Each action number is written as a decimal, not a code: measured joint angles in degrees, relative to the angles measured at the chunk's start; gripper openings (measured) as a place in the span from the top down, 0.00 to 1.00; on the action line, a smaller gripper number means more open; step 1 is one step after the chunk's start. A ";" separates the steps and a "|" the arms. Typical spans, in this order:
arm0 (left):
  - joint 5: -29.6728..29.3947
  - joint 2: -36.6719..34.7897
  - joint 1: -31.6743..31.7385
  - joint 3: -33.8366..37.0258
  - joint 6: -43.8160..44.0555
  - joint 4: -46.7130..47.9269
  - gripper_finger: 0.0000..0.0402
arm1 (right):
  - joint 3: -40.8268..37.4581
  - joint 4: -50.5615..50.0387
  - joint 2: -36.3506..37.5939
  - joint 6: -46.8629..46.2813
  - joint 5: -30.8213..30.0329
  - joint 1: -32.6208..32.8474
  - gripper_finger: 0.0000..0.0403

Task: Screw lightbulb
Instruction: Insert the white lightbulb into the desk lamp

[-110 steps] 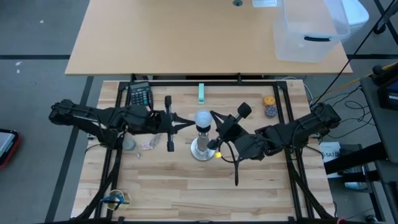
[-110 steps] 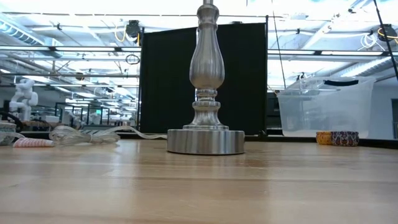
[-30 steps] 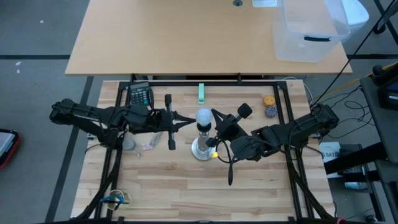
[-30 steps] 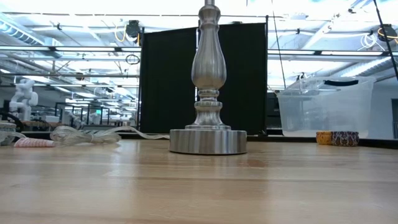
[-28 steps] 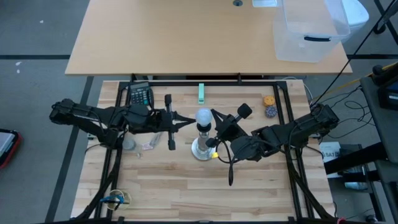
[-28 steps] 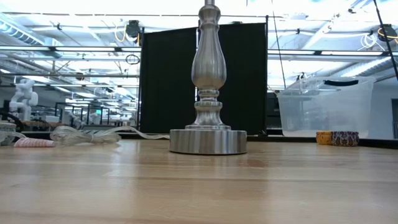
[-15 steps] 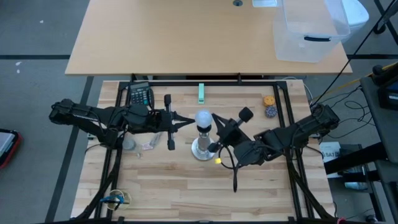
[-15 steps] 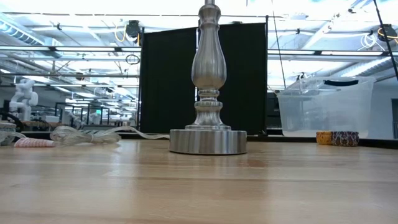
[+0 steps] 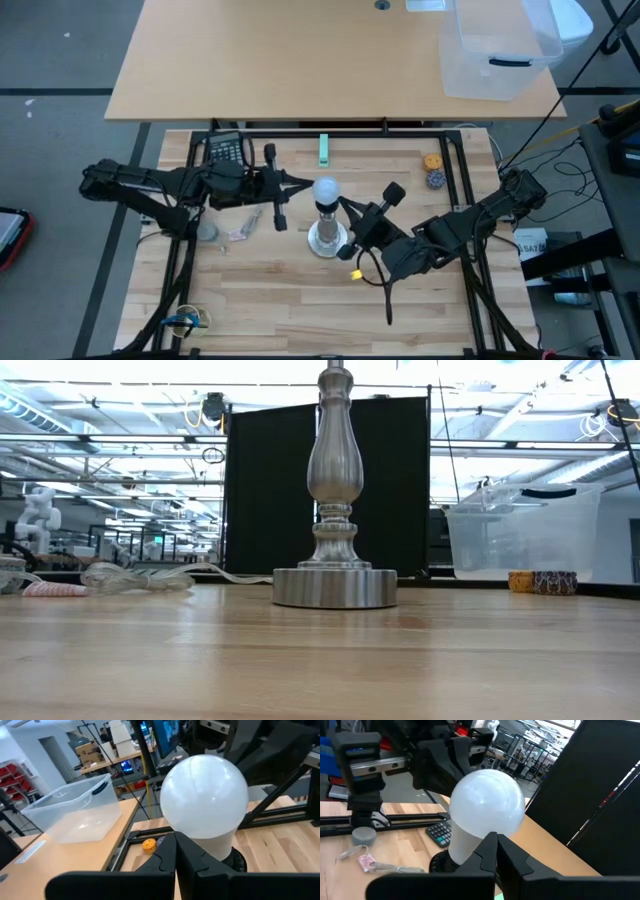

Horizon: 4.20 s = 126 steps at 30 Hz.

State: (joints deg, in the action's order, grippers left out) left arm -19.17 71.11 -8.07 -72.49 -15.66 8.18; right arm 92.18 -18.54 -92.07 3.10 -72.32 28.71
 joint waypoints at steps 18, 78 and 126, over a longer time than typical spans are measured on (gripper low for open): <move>0.14 2.19 2.64 0.04 0.57 0.60 1.00 | 0.00 -5.33 -0.02 -3.82 3.70 1.94 1.00; 5.17 0.59 -2.17 0.02 -1.42 -2.59 1.00 | 0.00 3.32 0.07 6.31 -2.73 -3.11 1.00; 3.53 -0.42 -4.90 0.00 0.13 -0.84 1.00 | -0.02 -6.10 -0.09 -4.21 -4.59 1.00 1.00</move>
State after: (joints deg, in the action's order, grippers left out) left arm -15.64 70.70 -12.96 -72.49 -15.53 7.34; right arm 92.16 -24.64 -92.16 -1.10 -76.90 29.71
